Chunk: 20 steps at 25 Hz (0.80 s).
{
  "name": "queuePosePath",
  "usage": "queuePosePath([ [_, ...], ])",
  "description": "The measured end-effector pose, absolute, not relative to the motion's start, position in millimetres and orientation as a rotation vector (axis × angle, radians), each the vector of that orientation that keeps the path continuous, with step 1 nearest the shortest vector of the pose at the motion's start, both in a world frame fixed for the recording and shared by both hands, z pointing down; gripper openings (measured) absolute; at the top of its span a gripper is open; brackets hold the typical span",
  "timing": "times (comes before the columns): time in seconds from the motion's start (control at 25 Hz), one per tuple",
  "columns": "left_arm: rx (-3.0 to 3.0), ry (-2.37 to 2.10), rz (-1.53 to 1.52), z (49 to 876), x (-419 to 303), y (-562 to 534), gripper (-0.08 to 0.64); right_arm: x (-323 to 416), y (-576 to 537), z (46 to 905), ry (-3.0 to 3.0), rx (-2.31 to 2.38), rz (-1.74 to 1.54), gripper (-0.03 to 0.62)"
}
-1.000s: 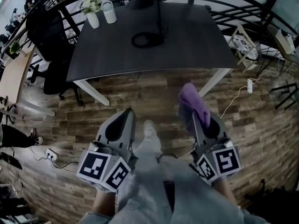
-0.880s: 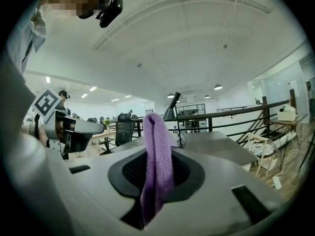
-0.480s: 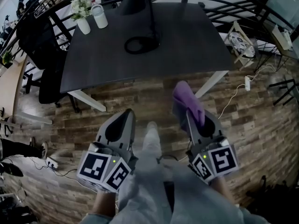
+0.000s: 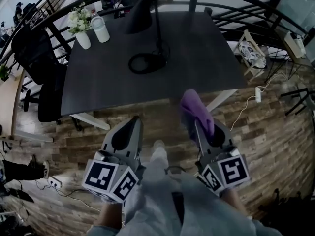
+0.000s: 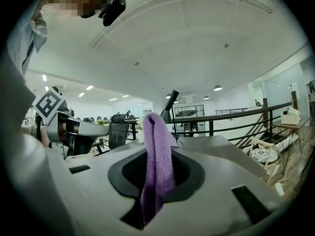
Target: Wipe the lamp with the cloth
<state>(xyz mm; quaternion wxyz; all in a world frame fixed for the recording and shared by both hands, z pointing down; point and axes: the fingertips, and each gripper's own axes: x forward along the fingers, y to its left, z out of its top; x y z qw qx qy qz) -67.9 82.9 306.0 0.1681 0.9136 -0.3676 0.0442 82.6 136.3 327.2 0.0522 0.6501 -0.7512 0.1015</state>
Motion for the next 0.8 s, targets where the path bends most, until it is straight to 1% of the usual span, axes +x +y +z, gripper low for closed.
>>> queuePosePath([
  [0.24, 2.606, -1.041, 0.117, 294.3, -51.6, 43.0, 0.014, 100.1, 98.8, 316.3, -2.273, 1.986, 0.295, 0.055],
  [0.8, 2.616, -1.049, 0.078, 291.9, -38.8, -39.4, 0.014, 117.9, 23.5, 316.0, -2.249, 1.991, 0.249, 0.055],
])
